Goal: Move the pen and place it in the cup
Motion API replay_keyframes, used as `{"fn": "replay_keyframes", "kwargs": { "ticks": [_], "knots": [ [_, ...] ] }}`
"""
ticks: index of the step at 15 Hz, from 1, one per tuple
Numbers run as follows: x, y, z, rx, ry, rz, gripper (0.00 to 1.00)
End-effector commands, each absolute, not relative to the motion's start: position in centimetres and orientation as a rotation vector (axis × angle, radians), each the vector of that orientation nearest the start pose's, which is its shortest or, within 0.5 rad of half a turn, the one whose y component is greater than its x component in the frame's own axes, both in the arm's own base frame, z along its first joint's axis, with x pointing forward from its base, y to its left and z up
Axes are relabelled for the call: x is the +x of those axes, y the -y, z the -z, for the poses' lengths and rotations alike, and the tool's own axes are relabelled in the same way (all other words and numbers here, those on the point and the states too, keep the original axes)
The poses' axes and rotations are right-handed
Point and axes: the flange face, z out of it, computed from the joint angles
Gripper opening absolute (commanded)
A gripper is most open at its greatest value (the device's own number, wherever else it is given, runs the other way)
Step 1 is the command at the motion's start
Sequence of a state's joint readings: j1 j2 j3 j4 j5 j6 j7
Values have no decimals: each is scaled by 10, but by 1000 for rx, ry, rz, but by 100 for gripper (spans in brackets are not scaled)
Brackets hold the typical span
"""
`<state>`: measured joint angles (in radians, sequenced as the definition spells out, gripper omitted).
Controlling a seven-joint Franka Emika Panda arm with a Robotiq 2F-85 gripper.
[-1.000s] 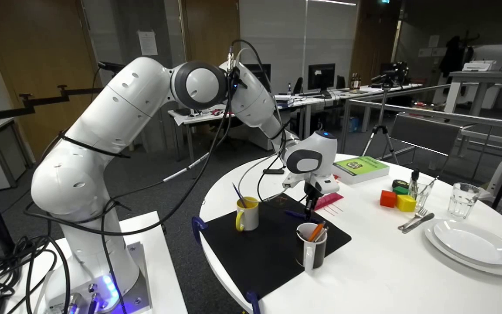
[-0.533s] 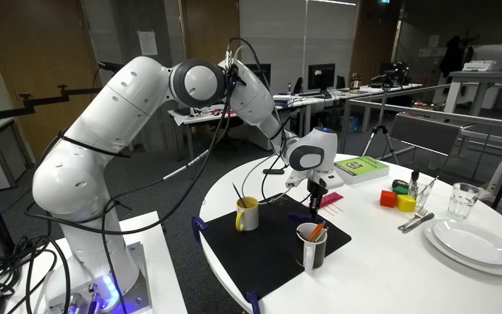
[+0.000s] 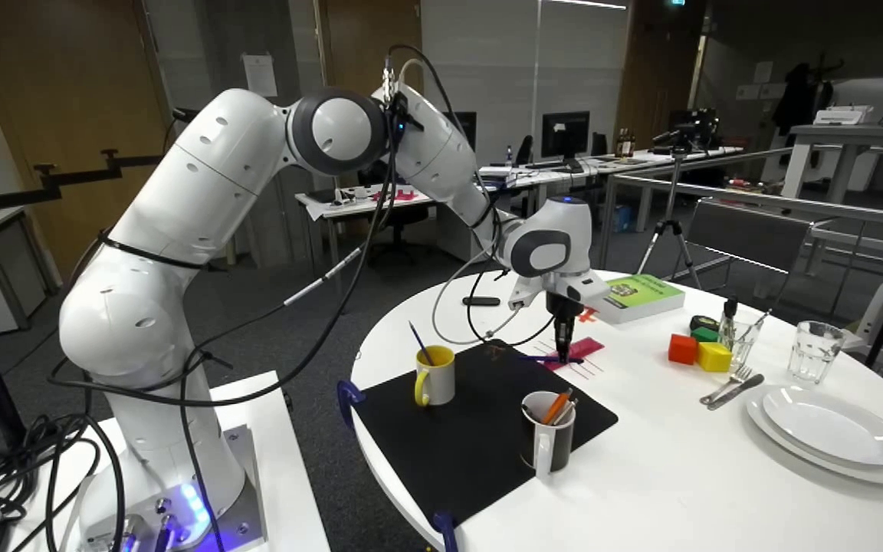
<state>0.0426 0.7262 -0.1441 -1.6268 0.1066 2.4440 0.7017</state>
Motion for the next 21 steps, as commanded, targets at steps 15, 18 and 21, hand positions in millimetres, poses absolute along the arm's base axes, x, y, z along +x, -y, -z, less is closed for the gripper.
{"fn": "replay_keyframes", "kwargs": {
  "ticks": [15, 18, 21],
  "knots": [
    [599, 56, -334, -3082, -958, 1047, 3],
    [578, 56, -351, -3134, -910, 1089, 3],
    [587, 56, -347, -3146, -892, 1119, 12]
  ]
}}
